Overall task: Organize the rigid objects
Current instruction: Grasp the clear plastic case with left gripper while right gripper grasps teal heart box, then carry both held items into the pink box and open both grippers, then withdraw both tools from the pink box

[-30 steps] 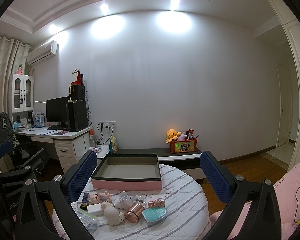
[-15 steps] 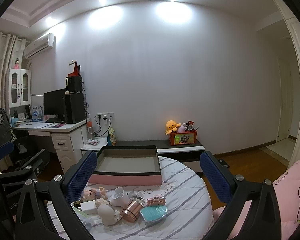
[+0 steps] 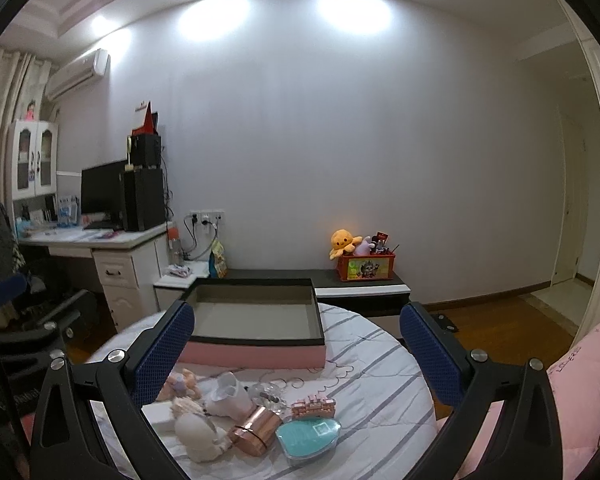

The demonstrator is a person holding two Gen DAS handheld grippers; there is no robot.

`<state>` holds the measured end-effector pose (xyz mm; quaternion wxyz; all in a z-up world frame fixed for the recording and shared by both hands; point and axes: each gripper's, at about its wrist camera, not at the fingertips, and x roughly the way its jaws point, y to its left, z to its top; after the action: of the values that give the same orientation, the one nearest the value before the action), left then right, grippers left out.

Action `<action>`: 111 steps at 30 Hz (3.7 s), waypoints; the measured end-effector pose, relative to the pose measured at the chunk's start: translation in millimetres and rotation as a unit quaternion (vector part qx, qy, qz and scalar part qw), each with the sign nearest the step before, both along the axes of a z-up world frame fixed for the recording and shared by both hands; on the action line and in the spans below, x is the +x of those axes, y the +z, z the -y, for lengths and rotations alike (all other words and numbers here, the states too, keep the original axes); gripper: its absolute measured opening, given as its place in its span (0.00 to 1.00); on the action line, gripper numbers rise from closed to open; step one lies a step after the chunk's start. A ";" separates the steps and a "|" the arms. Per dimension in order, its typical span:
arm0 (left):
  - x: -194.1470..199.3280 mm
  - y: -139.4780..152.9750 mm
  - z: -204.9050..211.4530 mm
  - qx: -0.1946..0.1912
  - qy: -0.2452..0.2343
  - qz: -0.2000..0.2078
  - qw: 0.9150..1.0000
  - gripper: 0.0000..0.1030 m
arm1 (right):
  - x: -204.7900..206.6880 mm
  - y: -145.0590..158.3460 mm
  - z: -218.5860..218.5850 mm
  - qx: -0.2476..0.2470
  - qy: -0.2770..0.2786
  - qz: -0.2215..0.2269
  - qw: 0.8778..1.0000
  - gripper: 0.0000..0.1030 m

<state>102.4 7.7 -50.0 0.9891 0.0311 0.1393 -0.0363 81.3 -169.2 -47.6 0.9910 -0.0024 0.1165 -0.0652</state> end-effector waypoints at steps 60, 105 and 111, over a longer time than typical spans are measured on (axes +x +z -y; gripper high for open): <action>153.4 -40.5 29.3 0.022 -0.071 -0.140 0.987 0.91 | 145.7 -70.7 25.6 0.062 0.088 -0.204 0.973 0.71; 66.7 5.8 15.0 -0.011 -0.063 -0.066 0.996 1.00 | 112.2 -17.0 36.6 0.092 0.069 -0.124 0.986 1.00; -4.3 20.8 5.3 -0.009 -0.049 -0.009 0.999 1.00 | 36.7 0.1 22.6 0.047 0.060 -0.060 0.995 1.00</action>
<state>98.0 2.4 -29.3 0.9851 0.0289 0.1462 -0.0858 118.0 -191.8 -47.5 0.9833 0.0331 0.1787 0.0001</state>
